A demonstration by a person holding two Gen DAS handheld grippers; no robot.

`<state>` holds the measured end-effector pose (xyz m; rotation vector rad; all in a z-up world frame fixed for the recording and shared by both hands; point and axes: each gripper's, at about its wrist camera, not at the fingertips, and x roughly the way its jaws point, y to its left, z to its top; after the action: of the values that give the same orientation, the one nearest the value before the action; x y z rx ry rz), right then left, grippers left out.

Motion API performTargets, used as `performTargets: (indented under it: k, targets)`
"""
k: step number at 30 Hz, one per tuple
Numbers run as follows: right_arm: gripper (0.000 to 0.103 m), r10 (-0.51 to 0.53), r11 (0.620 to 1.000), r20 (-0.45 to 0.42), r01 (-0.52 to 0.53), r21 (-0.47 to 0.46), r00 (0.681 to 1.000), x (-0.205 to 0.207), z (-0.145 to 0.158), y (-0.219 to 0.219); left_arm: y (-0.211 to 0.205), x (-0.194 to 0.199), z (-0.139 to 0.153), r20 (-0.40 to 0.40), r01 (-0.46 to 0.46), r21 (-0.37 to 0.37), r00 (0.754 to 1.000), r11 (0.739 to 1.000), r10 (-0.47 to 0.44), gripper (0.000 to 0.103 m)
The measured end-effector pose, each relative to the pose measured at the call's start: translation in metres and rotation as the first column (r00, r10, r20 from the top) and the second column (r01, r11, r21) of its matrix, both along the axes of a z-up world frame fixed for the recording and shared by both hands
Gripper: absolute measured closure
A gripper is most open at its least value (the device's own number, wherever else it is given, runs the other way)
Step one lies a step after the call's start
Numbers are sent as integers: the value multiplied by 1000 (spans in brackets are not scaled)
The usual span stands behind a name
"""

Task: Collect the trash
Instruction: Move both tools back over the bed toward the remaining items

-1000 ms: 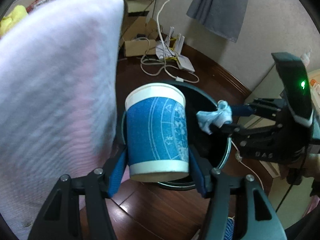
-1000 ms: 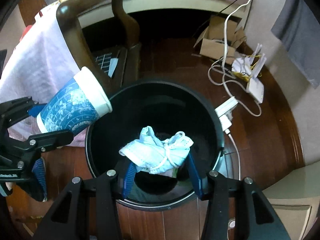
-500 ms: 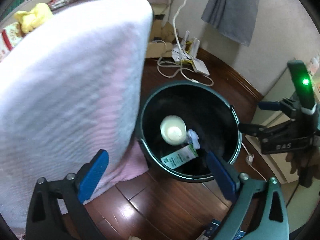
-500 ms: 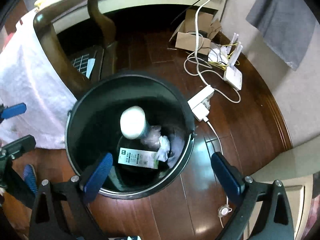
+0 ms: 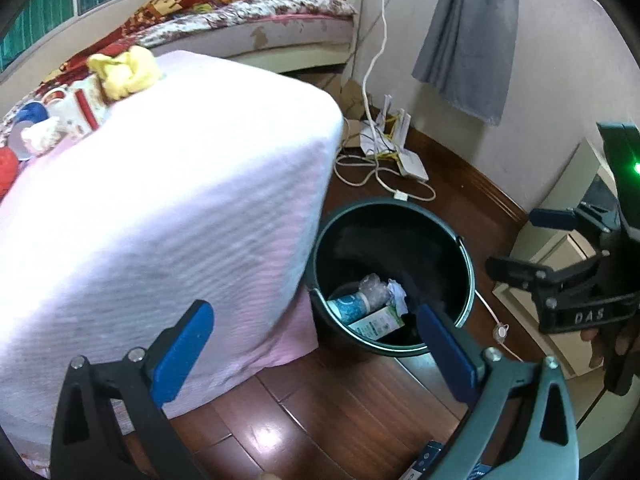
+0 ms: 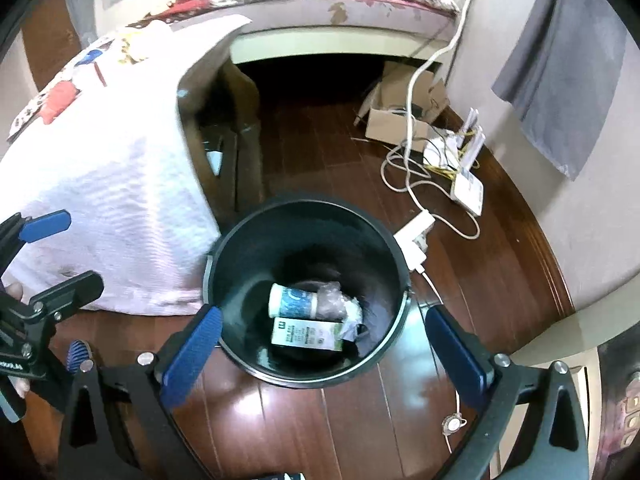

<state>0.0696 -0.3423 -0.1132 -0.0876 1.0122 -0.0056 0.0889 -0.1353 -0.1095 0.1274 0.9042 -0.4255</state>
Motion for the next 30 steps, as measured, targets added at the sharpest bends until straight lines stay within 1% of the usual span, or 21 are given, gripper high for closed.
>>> performTargets:
  k: [7,10,12,13,17,19,20,21,22,25,30]
  targets:
    - [0,61,998,54,-61,-1,997,-1,28,32,24,-3,27,62,-41,-6,997,999,42,1]
    - [0,86,996,102,-87,-1,991,2,44,47,38,-5,38,101,-72,5,992,997,71,1]
    - [0,97,995,133,-98,3,986,6,53,55,49,-7,44,134,-95,19,987,995,92,1]
    - [0,104,994,152,-108,20,983,9,60,60,54,-7,46,143,-103,21,985,994,99,1]
    - [0,114,990,203,-128,54,972,25,74,82,82,-9,59,189,-157,15,970,987,152,1]
    - [0,125,987,247,-146,65,961,32,80,97,98,-8,63,198,-182,-2,964,983,178,1]
    - [0,135,984,285,-161,70,949,34,84,106,108,-7,65,205,-210,-8,956,978,207,1]
    - [0,152,980,297,-183,77,943,37,86,116,117,-6,67,209,-229,-14,951,973,227,1]
    - [0,178,976,282,-206,73,943,44,88,129,124,-5,67,208,-239,-18,949,971,237,1]
    - [0,203,976,237,-216,29,950,62,91,158,150,1,69,226,-293,-7,931,956,287,1]
    - [0,228,966,250,-250,60,941,94,100,205,196,17,70,234,-379,-9,899,925,370,1]
